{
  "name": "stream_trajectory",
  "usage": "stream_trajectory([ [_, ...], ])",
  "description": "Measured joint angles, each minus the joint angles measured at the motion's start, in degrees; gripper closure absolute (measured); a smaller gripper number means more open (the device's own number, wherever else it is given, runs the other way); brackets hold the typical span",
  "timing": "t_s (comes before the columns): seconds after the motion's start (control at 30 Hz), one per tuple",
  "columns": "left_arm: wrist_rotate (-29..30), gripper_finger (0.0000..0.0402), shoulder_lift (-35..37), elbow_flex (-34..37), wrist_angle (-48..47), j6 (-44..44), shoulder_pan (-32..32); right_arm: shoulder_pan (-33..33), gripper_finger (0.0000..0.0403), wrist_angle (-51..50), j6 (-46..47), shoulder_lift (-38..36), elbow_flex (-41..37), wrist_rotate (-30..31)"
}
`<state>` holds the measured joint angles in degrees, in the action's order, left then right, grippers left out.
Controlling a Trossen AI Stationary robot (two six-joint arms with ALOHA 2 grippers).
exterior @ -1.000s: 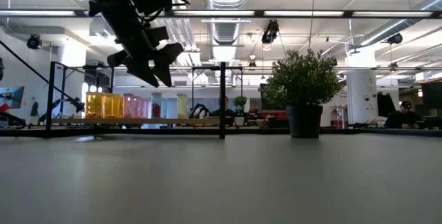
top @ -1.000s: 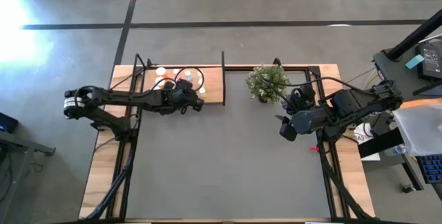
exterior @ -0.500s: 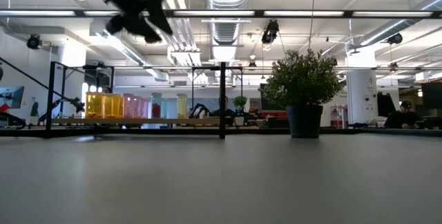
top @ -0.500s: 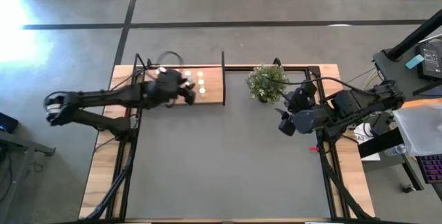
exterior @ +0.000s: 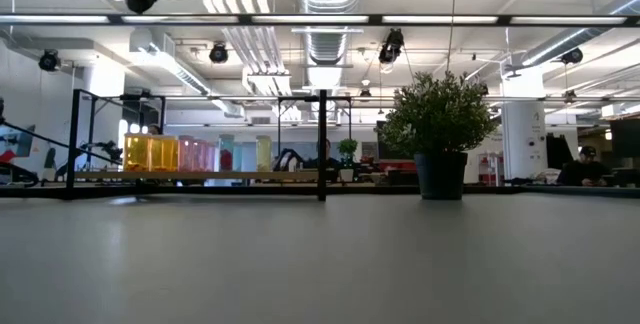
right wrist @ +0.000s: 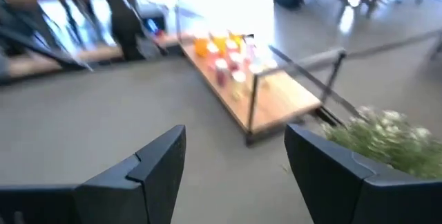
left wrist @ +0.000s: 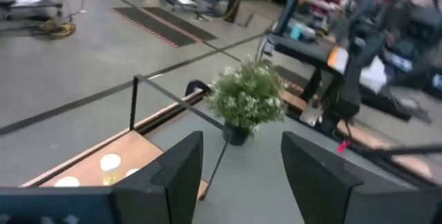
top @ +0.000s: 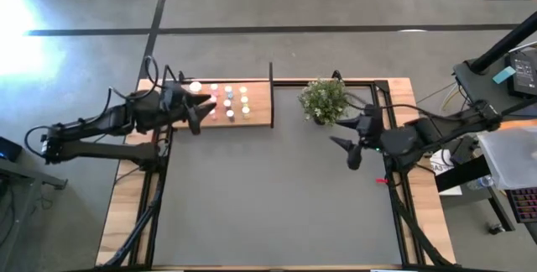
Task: Pick and place medicine bottles onto shelf by color
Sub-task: Return to Home Position
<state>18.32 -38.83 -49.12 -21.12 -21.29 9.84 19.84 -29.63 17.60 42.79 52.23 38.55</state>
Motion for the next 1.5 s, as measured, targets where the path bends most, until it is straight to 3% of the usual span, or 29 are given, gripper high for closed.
stream_trajectory([
  [0.33,-0.4,0.0221,-2.6,0.0,2.4,4.0,-0.9,0.0,0.0165,30.9,-5.3,-14.3,-19.6,-6.7],
  [0.87,-0.7,0.0221,-1.5,0.0,4.2,6.7,-0.9,-5.7,0.0165,35.5,0.9,-24.6,-35.1,-7.1],
  [1.13,-1.5,0.0221,-1.3,0.0,4.0,6.7,-0.9,-8.3,0.0165,44.8,2.2,-29.3,-42.6,-7.5],
  [1.5,-1.8,0.0221,-1.3,0.0,3.8,6.7,-0.9,-8.6,0.0165,49.3,9.9,-30.7,-50.6,-7.5],
])
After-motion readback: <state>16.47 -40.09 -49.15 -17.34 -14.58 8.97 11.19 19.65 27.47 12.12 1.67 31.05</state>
